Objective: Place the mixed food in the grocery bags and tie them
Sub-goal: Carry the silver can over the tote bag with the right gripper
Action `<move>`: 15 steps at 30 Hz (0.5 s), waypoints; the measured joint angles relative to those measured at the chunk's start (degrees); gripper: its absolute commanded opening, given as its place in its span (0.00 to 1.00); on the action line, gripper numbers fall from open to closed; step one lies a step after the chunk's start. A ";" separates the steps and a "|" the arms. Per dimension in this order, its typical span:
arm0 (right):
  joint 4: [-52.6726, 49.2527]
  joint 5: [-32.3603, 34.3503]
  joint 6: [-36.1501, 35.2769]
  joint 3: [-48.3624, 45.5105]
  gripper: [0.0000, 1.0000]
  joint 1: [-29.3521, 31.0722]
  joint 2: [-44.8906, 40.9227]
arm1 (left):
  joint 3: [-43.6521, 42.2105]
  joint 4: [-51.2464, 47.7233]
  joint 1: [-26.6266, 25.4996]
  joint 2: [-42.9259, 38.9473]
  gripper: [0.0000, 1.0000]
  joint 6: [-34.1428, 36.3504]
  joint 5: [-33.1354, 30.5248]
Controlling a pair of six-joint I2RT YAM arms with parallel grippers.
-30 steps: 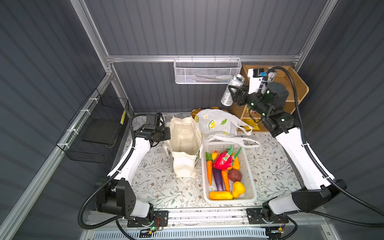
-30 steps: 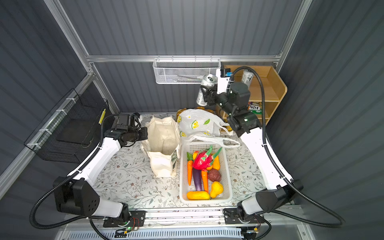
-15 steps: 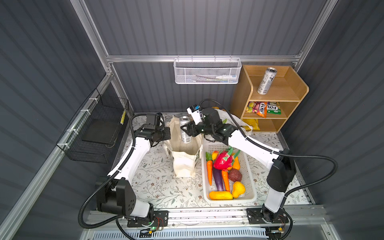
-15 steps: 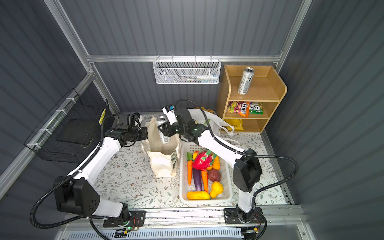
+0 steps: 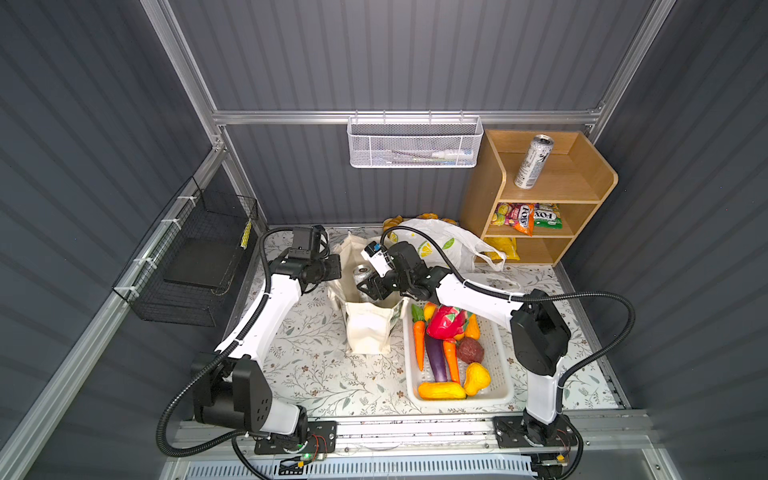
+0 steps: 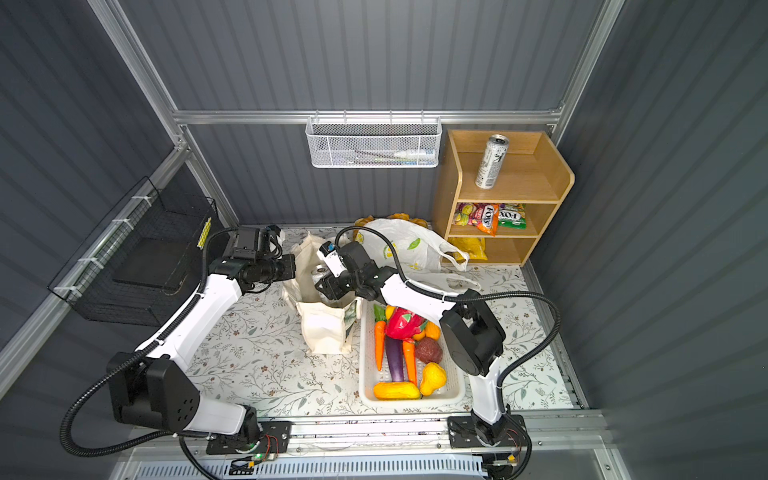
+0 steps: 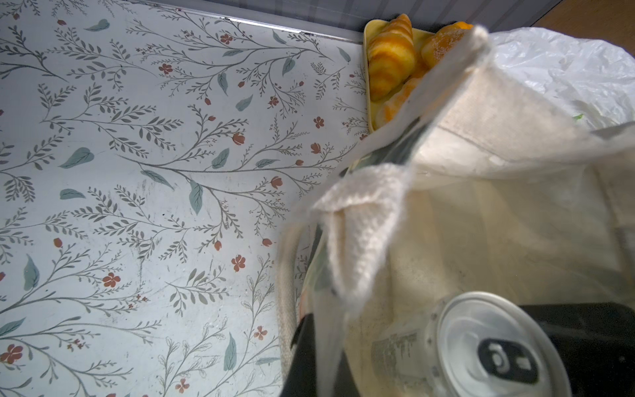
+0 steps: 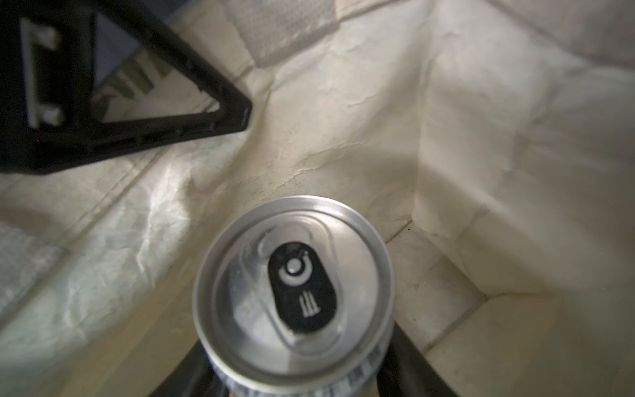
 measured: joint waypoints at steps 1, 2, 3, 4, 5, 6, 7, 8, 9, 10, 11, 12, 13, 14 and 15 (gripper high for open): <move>-0.15 -0.02 -0.48 0.00 0.43 0.28 0.00 | 0.00 0.02 0.00 0.02 0.00 0.00 -0.02; -0.28 -0.02 -0.98 0.00 0.43 0.55 0.00 | 0.00 0.04 0.00 0.11 0.00 0.00 -0.02; -0.37 0.00 -1.42 0.00 0.44 0.76 0.04 | 0.00 0.04 0.00 0.15 0.00 0.00 -0.02; -0.44 0.02 -1.77 0.00 0.44 0.92 0.11 | 0.00 0.07 0.00 0.22 0.00 0.00 -0.02; -0.57 0.02 -2.08 0.00 0.45 0.98 0.24 | 0.00 0.09 0.00 0.24 0.00 0.00 -0.02; -0.72 0.09 -2.43 0.00 0.46 1.07 0.39 | 0.00 0.13 0.00 0.24 0.00 0.00 -0.02; -0.87 0.17 -2.67 0.00 0.47 1.16 0.59 | 0.00 0.17 0.00 0.24 0.00 0.00 -0.02; -1.05 0.28 -2.95 0.00 0.48 1.16 0.81 | 0.00 0.22 0.00 0.24 0.00 0.00 -0.02; -1.27 0.44 -3.34 0.00 0.50 1.16 1.07 | 0.00 0.22 0.00 0.24 0.00 0.00 -0.02; -1.53 0.59 -3.65 0.00 0.51 1.16 1.22 | 0.00 0.22 0.00 0.24 0.00 0.00 -0.02; -1.97 0.68 -3.91 0.00 0.54 1.16 1.36 | 0.00 0.24 0.00 0.24 0.00 0.00 -0.04; -2.49 0.74 -4.17 -0.02 0.58 1.18 1.40 | 0.00 0.24 0.00 0.24 0.00 0.00 -0.04; -2.89 0.85 -4.37 -0.02 0.61 1.20 1.40 | 0.00 0.24 0.00 0.24 0.00 0.00 -0.02; -3.17 0.94 -4.52 -0.02 0.63 1.22 1.40 | 0.00 0.26 0.00 0.24 0.00 0.00 -0.04; -3.34 1.09 -4.81 -0.02 0.66 1.25 1.40 | 0.00 0.24 0.00 0.24 0.00 0.00 -0.04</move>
